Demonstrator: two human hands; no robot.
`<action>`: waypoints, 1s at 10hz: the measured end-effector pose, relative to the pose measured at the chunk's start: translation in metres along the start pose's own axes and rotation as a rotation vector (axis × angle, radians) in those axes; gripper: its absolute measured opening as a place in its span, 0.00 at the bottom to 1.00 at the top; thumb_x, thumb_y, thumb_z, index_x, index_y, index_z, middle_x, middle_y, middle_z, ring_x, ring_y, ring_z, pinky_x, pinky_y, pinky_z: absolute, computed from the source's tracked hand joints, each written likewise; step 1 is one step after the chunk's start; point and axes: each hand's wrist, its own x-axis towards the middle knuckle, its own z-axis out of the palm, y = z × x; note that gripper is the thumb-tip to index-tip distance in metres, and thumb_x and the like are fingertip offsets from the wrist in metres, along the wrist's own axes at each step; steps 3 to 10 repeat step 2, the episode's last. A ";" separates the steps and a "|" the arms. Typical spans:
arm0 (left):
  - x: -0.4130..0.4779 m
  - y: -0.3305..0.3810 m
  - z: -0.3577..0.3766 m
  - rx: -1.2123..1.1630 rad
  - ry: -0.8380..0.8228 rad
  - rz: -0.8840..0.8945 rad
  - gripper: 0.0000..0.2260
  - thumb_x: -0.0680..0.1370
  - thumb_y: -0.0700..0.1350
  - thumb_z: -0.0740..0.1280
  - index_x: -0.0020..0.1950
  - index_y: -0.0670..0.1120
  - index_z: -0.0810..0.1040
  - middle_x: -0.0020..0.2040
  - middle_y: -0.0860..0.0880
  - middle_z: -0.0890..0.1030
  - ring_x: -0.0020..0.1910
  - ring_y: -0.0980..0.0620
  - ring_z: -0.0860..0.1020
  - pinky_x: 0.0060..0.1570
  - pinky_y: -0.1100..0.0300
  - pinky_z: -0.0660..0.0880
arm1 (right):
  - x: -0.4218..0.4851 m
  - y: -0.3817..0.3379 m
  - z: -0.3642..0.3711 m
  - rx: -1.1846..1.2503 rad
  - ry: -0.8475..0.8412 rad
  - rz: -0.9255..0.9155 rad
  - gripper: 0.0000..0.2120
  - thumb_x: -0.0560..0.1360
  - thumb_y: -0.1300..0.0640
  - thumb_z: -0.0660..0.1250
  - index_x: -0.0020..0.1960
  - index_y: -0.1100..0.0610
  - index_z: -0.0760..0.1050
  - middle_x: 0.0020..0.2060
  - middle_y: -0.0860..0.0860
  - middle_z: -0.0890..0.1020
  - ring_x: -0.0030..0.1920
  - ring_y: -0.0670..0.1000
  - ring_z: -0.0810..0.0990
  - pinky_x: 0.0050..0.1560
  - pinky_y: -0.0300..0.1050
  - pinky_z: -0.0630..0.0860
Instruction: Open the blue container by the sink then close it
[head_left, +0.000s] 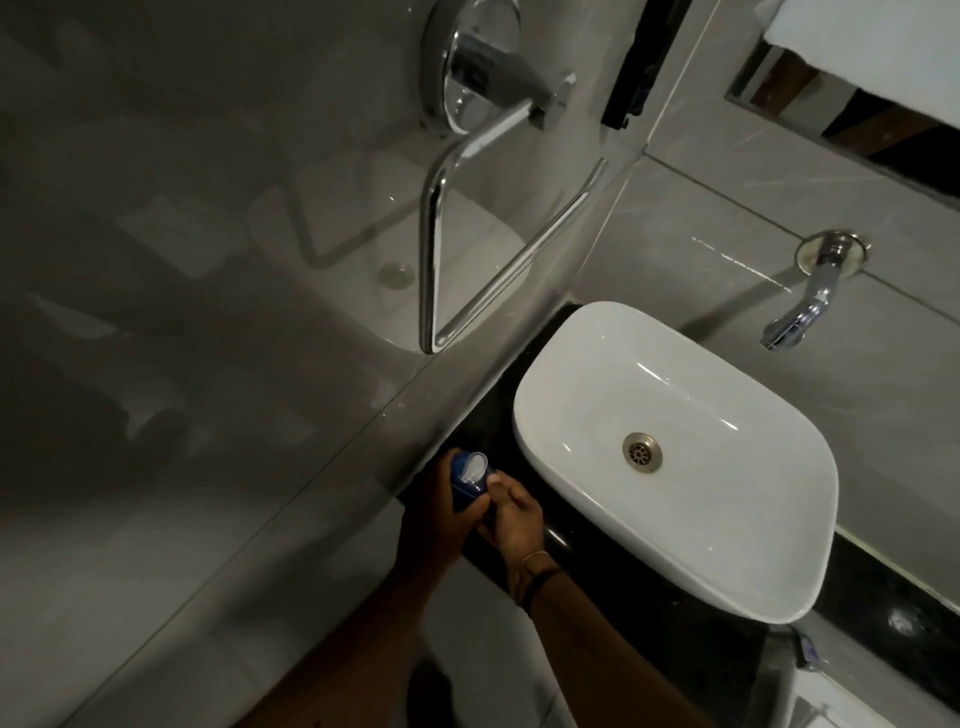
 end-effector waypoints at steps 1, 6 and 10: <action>0.001 0.002 -0.001 0.002 -0.012 -0.013 0.36 0.73 0.56 0.74 0.77 0.53 0.64 0.73 0.49 0.74 0.70 0.48 0.74 0.66 0.48 0.74 | -0.005 -0.005 -0.002 -0.053 -0.032 0.019 0.19 0.84 0.54 0.64 0.74 0.58 0.74 0.67 0.63 0.82 0.66 0.63 0.82 0.52 0.48 0.80; -0.009 0.009 -0.008 0.010 0.076 -0.014 0.44 0.69 0.64 0.74 0.80 0.54 0.59 0.76 0.50 0.70 0.73 0.50 0.71 0.68 0.53 0.71 | -0.019 -0.010 -0.010 -0.140 -0.017 -0.012 0.21 0.84 0.51 0.65 0.75 0.55 0.72 0.67 0.60 0.82 0.67 0.61 0.81 0.57 0.51 0.79; -0.009 0.009 -0.008 0.010 0.076 -0.014 0.44 0.69 0.64 0.74 0.80 0.54 0.59 0.76 0.50 0.70 0.73 0.50 0.71 0.68 0.53 0.71 | -0.019 -0.010 -0.010 -0.140 -0.017 -0.012 0.21 0.84 0.51 0.65 0.75 0.55 0.72 0.67 0.60 0.82 0.67 0.61 0.81 0.57 0.51 0.79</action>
